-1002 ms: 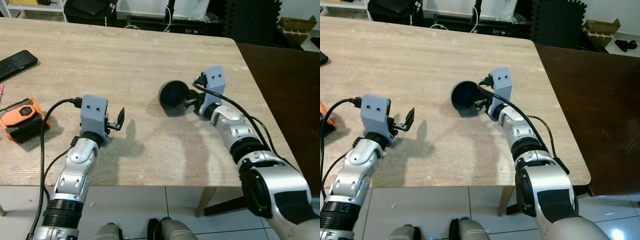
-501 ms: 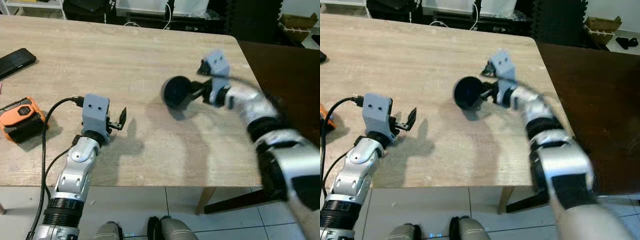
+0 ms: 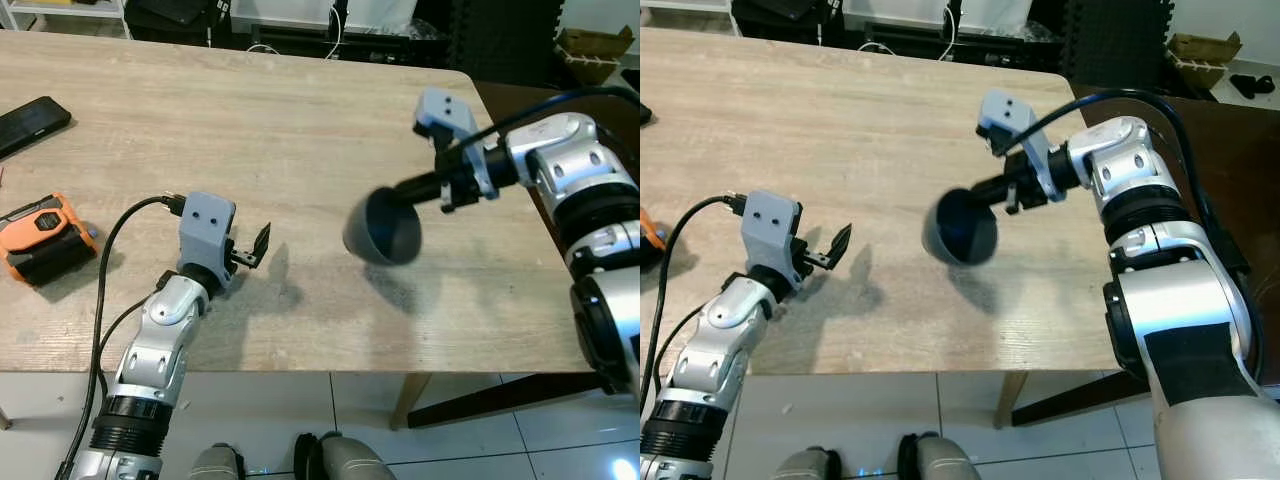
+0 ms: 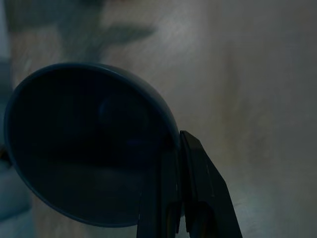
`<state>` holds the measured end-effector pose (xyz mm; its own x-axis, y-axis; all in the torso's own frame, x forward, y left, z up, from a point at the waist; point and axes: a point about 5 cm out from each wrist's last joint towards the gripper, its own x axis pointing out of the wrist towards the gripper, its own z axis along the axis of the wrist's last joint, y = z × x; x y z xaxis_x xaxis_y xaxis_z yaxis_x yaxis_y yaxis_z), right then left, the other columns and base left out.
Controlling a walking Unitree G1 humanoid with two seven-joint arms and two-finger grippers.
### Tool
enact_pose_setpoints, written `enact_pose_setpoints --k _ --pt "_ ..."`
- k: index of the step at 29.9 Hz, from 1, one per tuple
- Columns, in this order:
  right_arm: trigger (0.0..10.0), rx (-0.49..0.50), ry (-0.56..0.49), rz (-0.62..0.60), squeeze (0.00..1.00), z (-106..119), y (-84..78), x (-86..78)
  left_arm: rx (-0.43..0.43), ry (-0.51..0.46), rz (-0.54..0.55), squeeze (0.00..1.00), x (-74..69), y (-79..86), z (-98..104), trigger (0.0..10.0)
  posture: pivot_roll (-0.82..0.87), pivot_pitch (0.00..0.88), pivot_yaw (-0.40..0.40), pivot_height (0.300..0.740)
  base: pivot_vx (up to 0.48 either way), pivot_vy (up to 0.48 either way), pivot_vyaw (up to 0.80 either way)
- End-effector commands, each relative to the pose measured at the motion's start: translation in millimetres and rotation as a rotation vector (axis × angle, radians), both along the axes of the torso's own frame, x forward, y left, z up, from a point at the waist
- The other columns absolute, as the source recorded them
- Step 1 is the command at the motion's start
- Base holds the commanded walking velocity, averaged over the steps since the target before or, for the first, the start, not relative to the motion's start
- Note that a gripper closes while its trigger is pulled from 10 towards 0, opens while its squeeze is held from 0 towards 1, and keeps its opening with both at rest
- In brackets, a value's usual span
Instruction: Setting the table
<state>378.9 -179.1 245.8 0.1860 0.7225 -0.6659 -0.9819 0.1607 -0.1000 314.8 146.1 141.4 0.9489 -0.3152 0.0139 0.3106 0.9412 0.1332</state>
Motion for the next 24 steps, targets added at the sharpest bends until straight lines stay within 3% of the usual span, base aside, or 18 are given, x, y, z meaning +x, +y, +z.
enact_pose_setpoints --k 1,2,3,4,15,16,17,18,21,23,24 --pt "3.8 -0.056 0.007 0.023 0.0 -4 -7.0 -3.2 0.002 0.024 -0.028 0.0 -3.7 -4.8 -5 10.0 0.1 0.076 -0.088 0.74 0.0 0.0 0.0" --pt "3.8 -0.069 0.004 0.022 0.0 -6 -7.5 -3.3 0.003 0.025 -0.03 0.0 -4.0 -4.7 -5 10.0 0.1 0.076 -0.088 0.74 0.0 0.0 0.0" --pt "8.7 -0.097 -0.002 0.03 0.0 -8 -8.4 -3.6 0.01 0.024 -0.031 0.0 -4.0 -4.4 -5 10.0 0.1 0.077 -0.086 0.74 0.0 0.0 0.0" --pt "10.0 -0.116 -0.006 0.036 0.0 -9 -9.0 -4.0 0.015 0.022 -0.032 0.0 -4.0 -4.3 -5 10.0 0.1 0.077 -0.086 0.74 0.0 0.0 0.0" --pt "10.0 -0.261 -0.002 0.046 0.0 -17 -14.5 -5.3 0.012 0.031 -0.063 0.0 -5.2 -7.8 -4 10.0 0.1 0.08 -0.082 0.74 0.0 0.0 0.0" --pt "10.0 -0.276 -0.01 0.045 0.2 -17 -14.5 -4.9 0.013 0.032 -0.065 0.0 -5.6 -8.1 -5 10.0 0.1 0.08 -0.083 0.74 0.0 0.0 0.0" --pt "10.0 -0.276 -0.01 0.045 0.2 -17 -14.5 -4.9 0.013 0.032 -0.065 0.0 -5.6 -8.1 -5 10.0 0.1 0.08 -0.083 0.74 0.0 0.0 0.0" --pt "10.0 -0.283 -0.013 0.043 0.45 -18 -14.6 -4.6 0.013 0.032 -0.065 0.0 -5.7 -8.0 -5 10.0 0.1 0.08 -0.083 0.74 0.0 0.0 0.0" --pt "10.0 -0.3 -0.024 0.031 0.5 -18 -14.8 -3.5 0.016 0.032 -0.06 0.0 -5.5 -7.1 -5 10.0 0.1 0.08 -0.083 0.74 0.0 0.0 0.0" --pt "10.0 -0.308 -0.034 0.018 0.75 -19 -15.1 -2.6 0.016 0.033 -0.057 0.0 -6.0 -6.2 -5 10.0 0.1 0.084 -0.085 0.74 0.0 0.0 0.0" --pt "10.0 -0.312 -0.037 0.014 0.75 -20 -15.3 -2.4 0.015 0.033 -0.057 0.0 -6.2 -5.9 -5 10.0 0.1 0.084 -0.085 0.74 0.0 0.0 0.0"
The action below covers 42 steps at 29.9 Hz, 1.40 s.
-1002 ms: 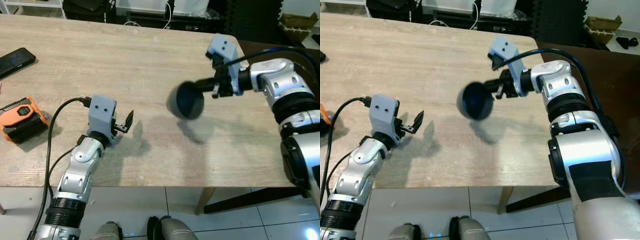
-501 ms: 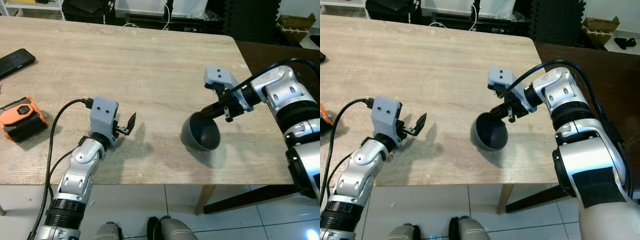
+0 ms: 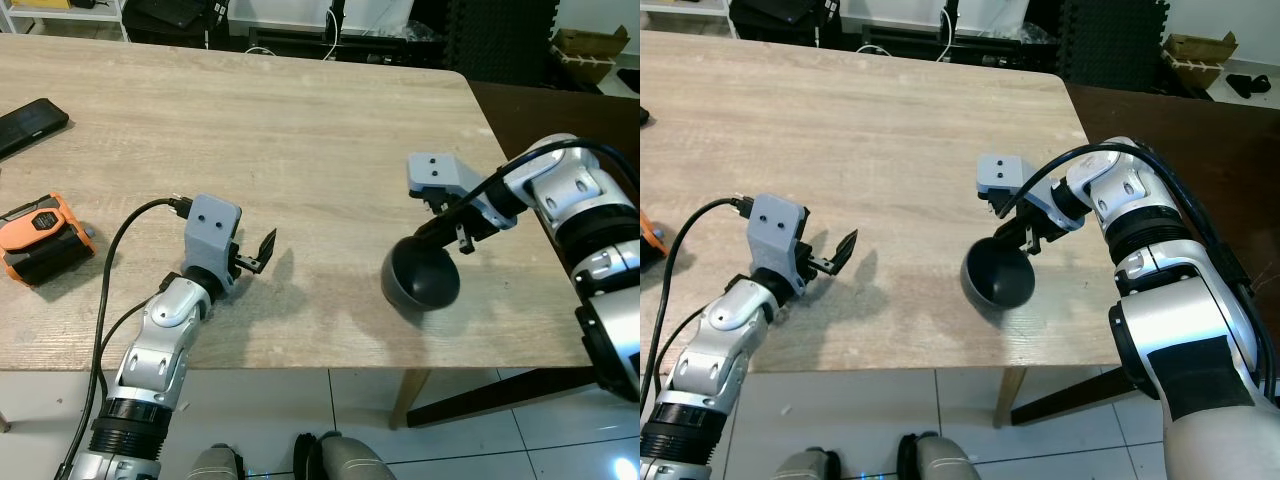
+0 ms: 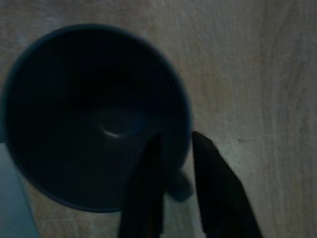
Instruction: Setting the table
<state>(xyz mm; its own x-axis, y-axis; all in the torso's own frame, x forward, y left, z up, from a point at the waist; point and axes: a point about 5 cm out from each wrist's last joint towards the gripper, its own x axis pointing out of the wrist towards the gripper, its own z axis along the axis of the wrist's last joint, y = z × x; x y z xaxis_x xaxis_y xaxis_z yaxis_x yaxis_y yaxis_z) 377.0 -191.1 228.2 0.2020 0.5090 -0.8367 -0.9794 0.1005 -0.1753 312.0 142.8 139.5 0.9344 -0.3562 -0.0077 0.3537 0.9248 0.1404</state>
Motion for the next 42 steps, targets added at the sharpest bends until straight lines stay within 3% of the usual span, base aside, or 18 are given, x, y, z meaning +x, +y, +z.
enact_pose_setpoints --k 1,5,6,8,9,11,13,17,20,22,25,27,29,31,34,37,40,42 --pt "10.0 -0.026 -0.003 -0.009 0.88 -2 -3.4 -0.2 0.001 0.016 -0.013 0.0 -3.4 -2.5 -3 10.0 0.1 0.084 -0.085 0.74 0.0 0.0 0.0" --pt "10.0 -0.026 -0.02 -0.021 0.87 -1 -4.1 0.9 0.001 0.016 -0.01 0.0 -2.8 -2.0 -3 10.0 0.1 0.084 -0.085 0.74 0.0 0.0 0.0" --pt "10.0 -0.011 -0.051 -0.034 0.71 1 -3.4 2.7 0.002 0.013 -0.007 0.0 -2.6 -1.6 -3 10.0 0.11 0.084 -0.083 0.74 0.0 0.0 0.0" --pt "10.0 -0.011 -0.051 -0.034 0.71 1 -3.4 2.7 0.002 0.013 -0.007 0.0 -2.6 -1.6 -3 10.0 0.11 0.084 -0.083 0.74 0.0 0.0 0.0" --pt "10.0 0.015 -0.076 -0.056 0.0 4 -2.8 4.7 0.0 0.011 -0.004 0.0 -2.3 -1.1 -2 10.0 0.11 0.084 -0.082 0.74 0.0 0.0 0.0" --pt "10.0 0.111 -0.121 -0.094 0.0 18 -3.3 7.8 -0.007 0.006 0.003 0.0 -1.3 0.5 0 10.0 0.11 0.085 -0.083 0.74 0.0 0.0 0.0" --pt "10.0 0.111 -0.121 -0.094 0.0 18 -3.3 7.8 -0.007 0.006 0.003 0.0 -1.3 0.5 0 10.0 0.11 0.085 -0.083 0.74 0.0 0.0 0.0" --pt "10.0 0.222 -0.138 -0.115 0.0 34 -5.9 8.1 -0.016 0.003 0.01 0.0 -1.1 2.1 1 10.0 0.11 0.084 -0.086 0.74 0.0 0.0 0.0" --pt "10.0 0.394 -0.203 -0.153 0.0 51 -20.5 5.8 -0.026 0.004 0.02 0.0 -1.6 4.7 1 10.0 0.11 0.084 -0.086 0.74 0.0 0.0 0.0" --pt "10.0 0.427 -0.225 -0.167 0.0 52 -24.1 5.5 -0.027 0.004 0.021 0.0 -1.8 5.1 1 10.0 0.11 0.084 -0.086 0.74 0.0 0.0 0.0" --pt "10.0 0.519 -0.309 -0.188 0.0 47 -29.6 5.1 -0.029 0.005 0.025 0.0 -1.8 5.5 1 10.0 0.11 0.083 -0.084 0.74 0.0 0.0 0.0" --pt "10.0 0.587 -0.432 -0.244 0.0 38 -36.1 5.4 -0.032 0.004 0.027 0.0 -1.6 5.2 1 10.0 0.11 0.083 -0.086 0.74 0.0 0.0 0.0" --pt "10.0 0.587 -0.432 -0.244 0.0 38 -36.1 5.4 -0.032 0.004 0.027 0.0 -1.6 5.2 1 10.0 0.11 0.083 -0.086 0.74 0.0 0.0 0.0" --pt "10.0 0.669 -0.545 -0.299 0.0 23 -47.4 0.4 -0.034 0.0 0.032 0.0 -0.9 5.7 1 10.0 0.11 0.083 -0.086 0.74 0.0 0.0 0.0" --pt "10.0 0.71 -0.565 -0.324 0.0 13 -53.6 -3.7 -0.034 -0.002 0.033 0.0 -1.0 5.9 1 10.0 0.1 0.081 -0.088 0.74 0.0 0.0 0.0" --pt "10.0 0.796 -0.603 -0.426 0.0 -11 -73.5 -16.3 -0.039 -0.004 0.038 0.0 -1.4 6.7 2 10.0 0.1 0.084 -0.092 0.74 0.0 0.0 0.0" --pt "10.0 0.812 -0.615 -0.461 0.0 -16 -79.0 -19.4 -0.04 -0.005 0.039 0.0 -1.5 6.9 2 10.0 0.1 0.085 -0.095 0.74 0.0 0.0 0.0" --pt "10.0 0.816 -0.62 -0.538 0.0 -33 -90.3 -28.0 -0.041 -0.003 0.04 0.0 -2.4 7.1 1 10.0 0.1 0.087 -0.095 0.74 0.0 0.0 0.0"
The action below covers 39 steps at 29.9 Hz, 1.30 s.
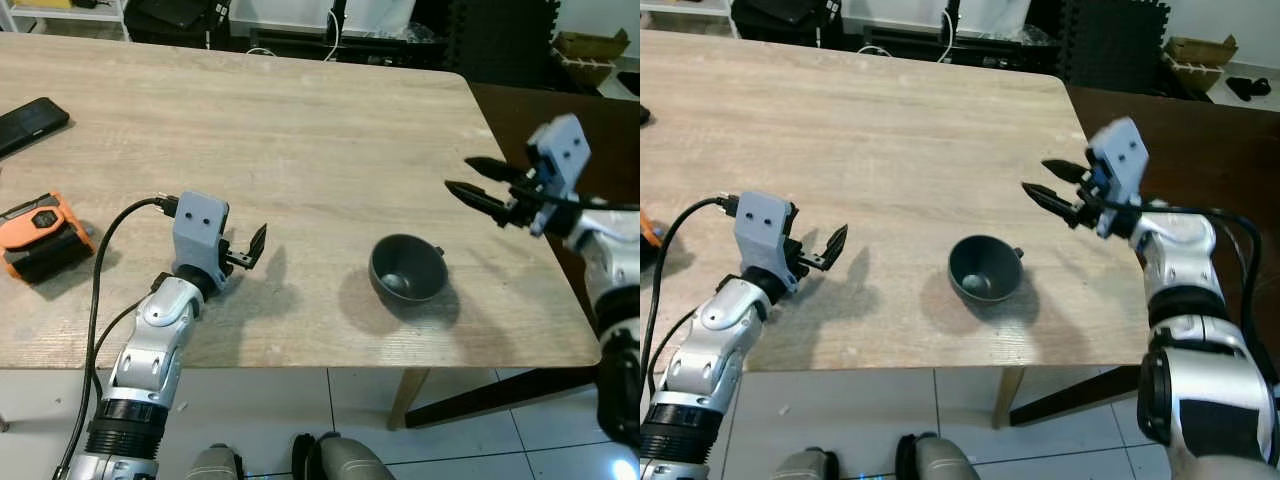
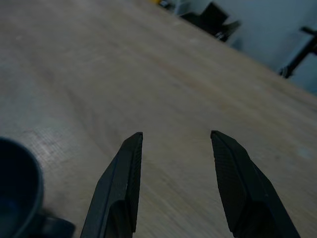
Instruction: Setting the table
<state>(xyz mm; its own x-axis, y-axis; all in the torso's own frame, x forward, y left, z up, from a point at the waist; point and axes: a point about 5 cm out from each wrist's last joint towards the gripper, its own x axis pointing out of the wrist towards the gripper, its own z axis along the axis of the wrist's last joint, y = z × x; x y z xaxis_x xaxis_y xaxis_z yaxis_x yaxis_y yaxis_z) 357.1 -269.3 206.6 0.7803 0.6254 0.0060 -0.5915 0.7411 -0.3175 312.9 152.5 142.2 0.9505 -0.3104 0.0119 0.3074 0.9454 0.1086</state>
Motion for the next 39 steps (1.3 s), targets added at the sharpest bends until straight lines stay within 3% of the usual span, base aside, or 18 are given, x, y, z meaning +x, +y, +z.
enact_pose_setpoints --k 1,4,12,14,18,21,22,23,24,25,28,29,32,34,39 --pt "10.0 0.021 -0.001 -0.061 0.0 -11 -12.1 -8.1 -0.004 0.004 -0.009 0.0 -3.2 -2.5 -2 10.0 0.1 0.087 -0.095 0.74 0.0 0.0 0.0" --pt "10.0 -0.009 0.054 -0.112 0.0 -40 -17.7 -21.2 -0.001 0.009 -0.012 0.0 -4.7 -2.7 -4 10.0 0.1 0.089 -0.092 0.74 0.0 0.0 0.0" --pt "10.0 -0.06 0.14 -0.089 0.0 -65 -16.8 -34.4 0.003 0.012 -0.02 0.0 -5.6 -4.1 -4 10.0 0.1 0.09 -0.091 0.74 0.0 0.0 0.0" --pt "10.0 -0.15 0.269 -0.052 0.0 -85 -21.0 -48.8 0.006 0.014 -0.024 0.0 -6.6 -5.2 -5 10.0 0.1 0.092 -0.094 0.74 0.0 0.0 0.0" --pt "10.0 -0.169 0.317 -0.042 0.0 -93 -22.4 -54.7 0.007 0.016 -0.025 0.0 -7.4 -5.4 -6 10.0 0.1 0.092 -0.093 0.74 0.0 0.0 0.0" --pt "10.0 -0.147 0.341 0.031 0.0 -98 -13.3 -63.4 0.01 0.018 -0.029 0.0 -7.7 -6.0 -6 10.0 0.1 0.091 -0.093 0.74 0.0 0.0 0.0" --pt "8.3 -0.127 0.349 0.07 0.0 -99 -7.5 -66.7 0.01 0.019 -0.03 0.0 -7.4 -6.2 -6 10.0 0.1 0.093 -0.092 0.74 0.0 0.0 0.0" --pt "8.3 -0.127 0.349 0.07 0.0 -99 -7.5 -66.7 0.01 0.019 -0.03 0.0 -7.4 -6.2 -6 10.0 0.1 0.093 -0.092 0.74 0.0 0.0 0.0" --pt "7.0 -0.112 0.354 0.104 0.0 -100 -2.2 -69.9 0.011 0.018 -0.031 0.0 -7.4 -6.1 -6 10.0 0.1 0.093 -0.09 0.74 0.0 0.0 0.0" --pt "3.5 -0.088 0.364 0.144 0.0 -101 5.3 -73.4 0.011 0.018 -0.031 0.0 -7.2 -6.2 -6 10.0 0.1 0.093 -0.089 0.74 0.0 0.0 0.0" --pt "3.5 -0.072 0.371 0.17 0.0 -102 10.3 -75.7 0.011 0.018 -0.032 0.0 -7.0 -6.2 -5 10.0 0.1 0.093 -0.089 0.74 0.0 0.0 0.0" --pt "0.0 -0.052 0.379 0.193 0.0 -103 16.7 -78.0 0.012 0.018 -0.034 0.0 -7.1 -6.7 -5 10.0 0.1 0.093 -0.088 0.74 0.0 0.0 0.0" --pt "0.0 -0.032 0.386 0.212 0.0 -104 22.7 -79.9 0.012 0.018 -0.035 0.0 -7.3 -7.4 -6 10.0 0.1 0.095 -0.088 0.74 0.0 0.0 0.0" --pt "0.0 0.003 0.401 0.251 0.0 -106 35.6 -83.0 0.012 0.019 -0.037 0.0 -7.4 -8.1 -6 10.0 0.1 0.095 -0.089 0.74 0.0 0.0 0.0" --pt "0.0 0.013 0.427 0.292 0.0 -108 44.2 -86.9 0.012 0.022 -0.038 0.0 -8.2 -8.2 -6 10.0 0.1 0.096 -0.09 0.74 0.0 0.0 0.0"
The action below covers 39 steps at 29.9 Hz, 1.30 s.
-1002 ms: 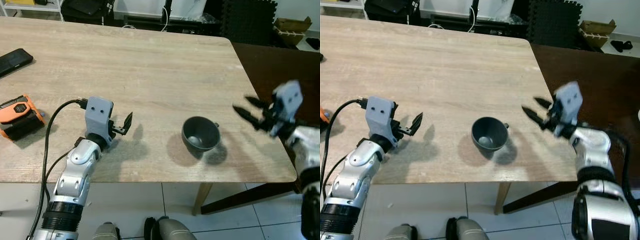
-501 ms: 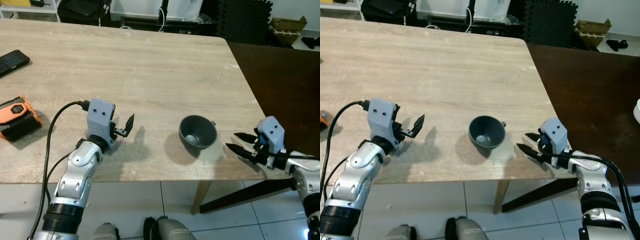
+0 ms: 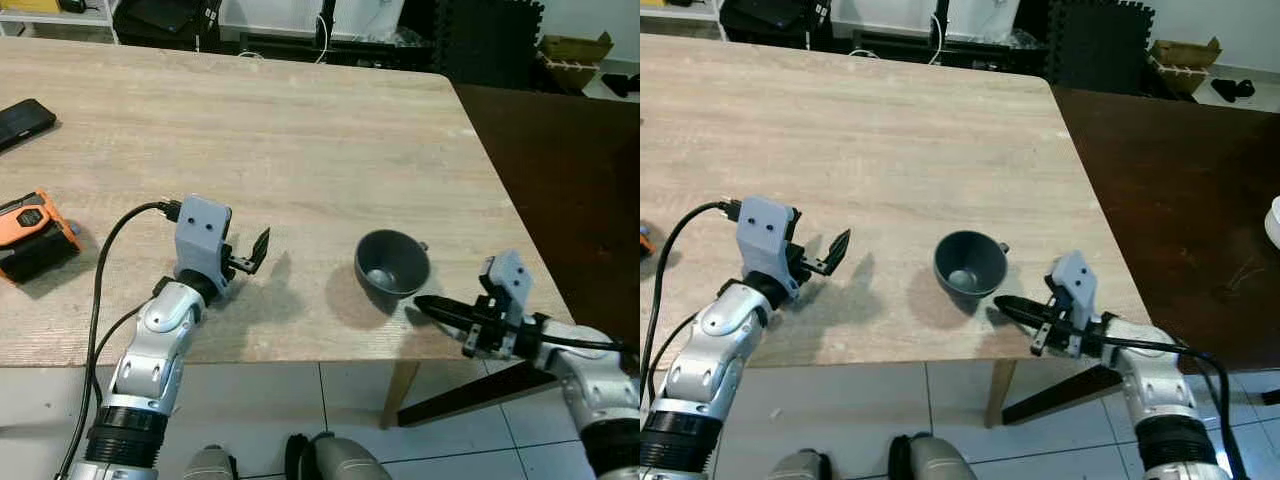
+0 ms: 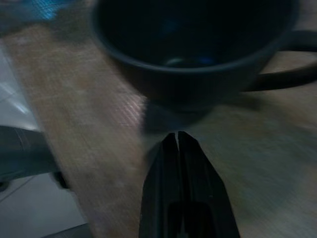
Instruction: Setting the table
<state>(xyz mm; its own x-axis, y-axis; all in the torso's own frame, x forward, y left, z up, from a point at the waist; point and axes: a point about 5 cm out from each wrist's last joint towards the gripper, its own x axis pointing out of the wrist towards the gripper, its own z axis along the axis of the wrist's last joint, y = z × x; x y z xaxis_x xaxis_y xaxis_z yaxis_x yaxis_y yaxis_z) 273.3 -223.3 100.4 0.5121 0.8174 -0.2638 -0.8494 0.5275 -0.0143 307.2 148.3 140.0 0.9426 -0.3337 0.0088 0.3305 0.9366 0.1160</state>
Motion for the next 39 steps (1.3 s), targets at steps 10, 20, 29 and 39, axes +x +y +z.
enact_pose_setpoints --k 10,20,29,39 --pt "0.0 0.098 0.039 0.01 0.0 3 20.3 -7.8 0.004 0.022 -0.014 0.0 -2.2 -3.9 -5 10.0 0.1 0.089 -0.088 0.74 0.0 0.0 0.0" --pt "0.0 0.192 0.044 0.039 0.0 -5 67.8 -8.8 0.005 0.023 -0.022 0.0 -0.7 -5.5 -5 10.0 0.09 0.096 -0.08 0.74 0.0 0.0 0.0" --pt "0.0 0.259 0.032 0.067 0.0 -2 95.3 -6.7 0.006 0.022 -0.02 0.0 -0.5 -6.0 -5 10.0 0.09 0.096 -0.083 0.74 0.0 0.0 0.0" --pt "0.0 0.228 0.074 0.106 0.0 0 78.2 -23.5 0.012 0.024 -0.016 0.0 -1.4 -3.4 -5 10.0 0.09 0.091 -0.081 0.74 0.0 0.0 0.0"
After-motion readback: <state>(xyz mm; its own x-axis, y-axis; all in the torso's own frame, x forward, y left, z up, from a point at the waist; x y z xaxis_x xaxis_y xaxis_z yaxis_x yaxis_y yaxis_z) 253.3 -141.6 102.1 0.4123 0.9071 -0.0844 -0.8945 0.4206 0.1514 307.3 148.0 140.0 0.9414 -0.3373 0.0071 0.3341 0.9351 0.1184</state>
